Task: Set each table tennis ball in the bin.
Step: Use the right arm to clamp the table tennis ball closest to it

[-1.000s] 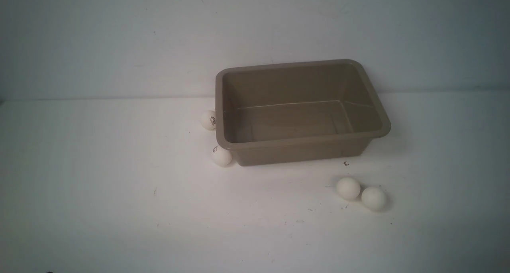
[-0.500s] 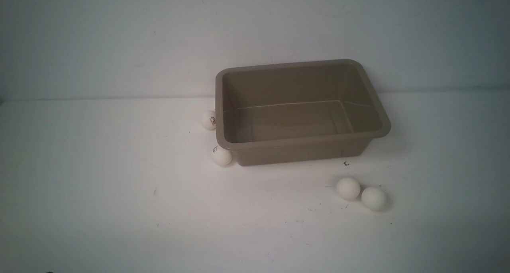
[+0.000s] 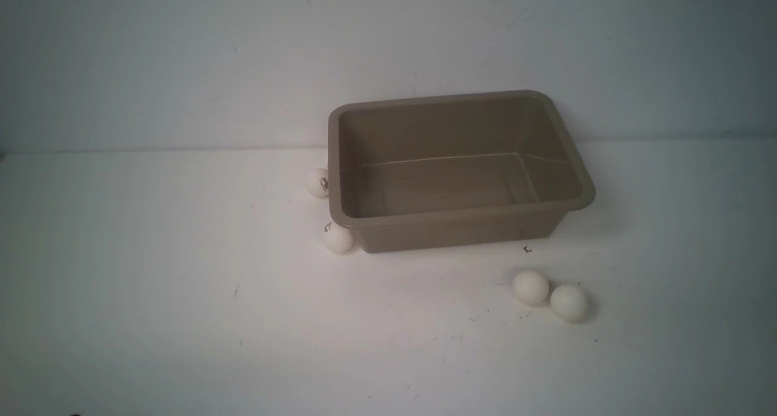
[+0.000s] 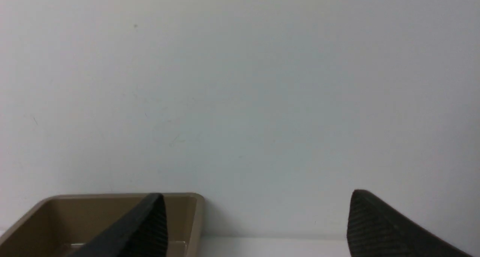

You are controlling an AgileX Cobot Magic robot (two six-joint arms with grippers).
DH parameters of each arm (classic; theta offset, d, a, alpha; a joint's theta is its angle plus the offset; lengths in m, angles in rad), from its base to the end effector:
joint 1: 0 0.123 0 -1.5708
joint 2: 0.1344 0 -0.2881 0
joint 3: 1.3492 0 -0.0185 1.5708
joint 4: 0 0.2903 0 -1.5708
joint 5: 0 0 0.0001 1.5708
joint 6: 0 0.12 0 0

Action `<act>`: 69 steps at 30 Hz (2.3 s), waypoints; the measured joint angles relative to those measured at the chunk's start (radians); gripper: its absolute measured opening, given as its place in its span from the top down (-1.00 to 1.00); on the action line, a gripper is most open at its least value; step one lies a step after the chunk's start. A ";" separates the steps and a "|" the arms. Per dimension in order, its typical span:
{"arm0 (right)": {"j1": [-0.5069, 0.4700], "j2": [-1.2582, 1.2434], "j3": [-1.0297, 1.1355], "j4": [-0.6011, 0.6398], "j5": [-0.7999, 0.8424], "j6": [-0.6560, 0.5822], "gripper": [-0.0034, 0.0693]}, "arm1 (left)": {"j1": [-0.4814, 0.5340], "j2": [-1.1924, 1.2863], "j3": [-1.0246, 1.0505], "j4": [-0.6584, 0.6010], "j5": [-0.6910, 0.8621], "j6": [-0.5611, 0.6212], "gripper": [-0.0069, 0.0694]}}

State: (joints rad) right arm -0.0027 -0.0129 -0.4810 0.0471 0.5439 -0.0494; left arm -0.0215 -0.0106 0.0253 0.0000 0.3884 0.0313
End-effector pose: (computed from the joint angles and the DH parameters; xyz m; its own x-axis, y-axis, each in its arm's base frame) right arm 0.0664 0.0027 0.3372 0.0379 -0.0092 -0.9992 -0.0213 0.9997 -0.0100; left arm 0.1163 -0.0025 0.1607 -0.3098 0.0380 -0.9501 0.0312 0.9991 0.0297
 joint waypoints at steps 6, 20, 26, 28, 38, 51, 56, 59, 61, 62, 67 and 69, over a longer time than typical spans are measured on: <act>0.000 0.000 -0.091 0.065 0.112 0.004 -0.71 | 0.000 0.000 0.000 0.000 0.000 0.000 -0.54; 0.000 0.000 -0.091 0.136 0.112 0.004 -0.71 | 0.000 0.000 0.000 0.000 0.000 0.000 -0.54; 0.000 0.000 -0.091 0.136 0.112 0.004 -0.71 | 0.000 0.000 0.000 0.000 0.000 0.000 -0.54; 0.000 0.000 -0.091 0.136 0.112 0.004 -0.71 | 0.000 0.000 0.000 0.000 0.000 0.000 -0.54; 0.000 0.000 -0.091 0.137 0.112 0.004 -0.71 | 0.000 0.000 0.002 -0.023 -0.020 0.000 -0.54; 0.000 0.000 -0.091 0.157 0.135 0.005 -0.71 | 0.000 0.000 0.003 -0.202 -0.064 -0.031 -0.54; 0.000 0.000 -0.091 0.159 0.135 0.005 -0.71 | 0.000 0.000 0.003 -0.376 -0.086 -0.095 -0.54; 0.000 0.000 -0.091 0.163 0.135 0.012 -0.71 | 0.000 0.000 0.003 -0.460 -0.102 -0.106 -0.54; 0.000 0.000 -0.091 0.171 0.136 0.028 -0.71 | 0.000 0.000 0.003 -0.500 -0.126 -0.109 -0.54; 0.000 0.000 -0.091 0.182 0.141 0.033 -0.71 | 0.000 0.000 0.003 -0.516 -0.137 -0.110 -0.54; 0.000 0.000 -0.091 0.267 0.218 -0.001 -0.71 | 0.000 0.000 -0.003 -0.540 -0.104 -0.044 -0.54; 0.000 0.002 -0.091 0.301 0.248 -0.039 -0.71 | 0.000 0.000 -0.023 -0.552 -0.070 -0.018 -0.54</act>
State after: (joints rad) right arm -0.0027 -0.0105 -0.5720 0.3485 0.7915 -0.0883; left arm -0.0215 -0.0106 0.0024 -0.5516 0.3183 0.0130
